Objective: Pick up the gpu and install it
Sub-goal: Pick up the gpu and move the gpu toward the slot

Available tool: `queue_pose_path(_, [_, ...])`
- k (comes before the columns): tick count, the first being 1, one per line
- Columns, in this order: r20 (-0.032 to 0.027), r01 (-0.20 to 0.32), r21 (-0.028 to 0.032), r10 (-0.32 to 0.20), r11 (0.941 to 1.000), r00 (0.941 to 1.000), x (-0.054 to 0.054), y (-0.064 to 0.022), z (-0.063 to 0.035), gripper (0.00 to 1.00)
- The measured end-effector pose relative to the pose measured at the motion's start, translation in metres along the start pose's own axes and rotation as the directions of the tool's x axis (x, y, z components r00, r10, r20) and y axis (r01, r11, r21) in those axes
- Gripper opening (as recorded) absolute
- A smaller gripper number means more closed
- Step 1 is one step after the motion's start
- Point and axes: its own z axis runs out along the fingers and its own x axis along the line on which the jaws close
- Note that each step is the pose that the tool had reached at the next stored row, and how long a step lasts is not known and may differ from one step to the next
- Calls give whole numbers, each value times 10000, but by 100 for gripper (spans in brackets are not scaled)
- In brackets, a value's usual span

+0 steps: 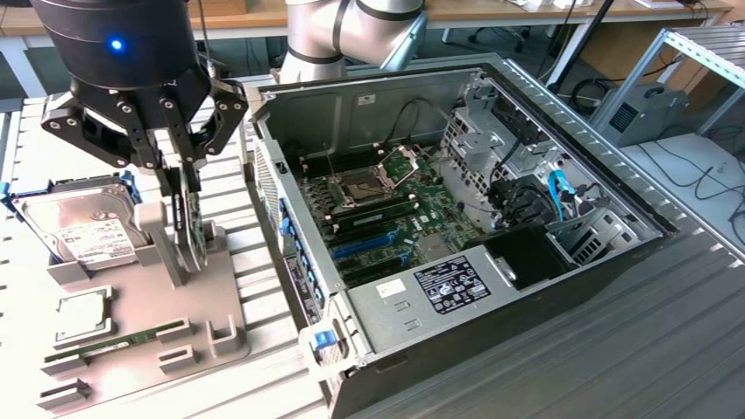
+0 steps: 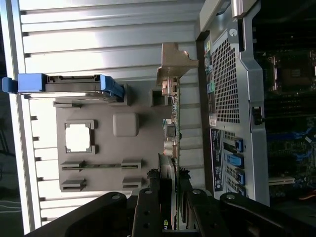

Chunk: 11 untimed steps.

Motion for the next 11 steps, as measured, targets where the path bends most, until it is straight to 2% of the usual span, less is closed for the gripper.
queue_pose_path(11, [0,1,0,-1,10000,10000,-2,2,-73,26])
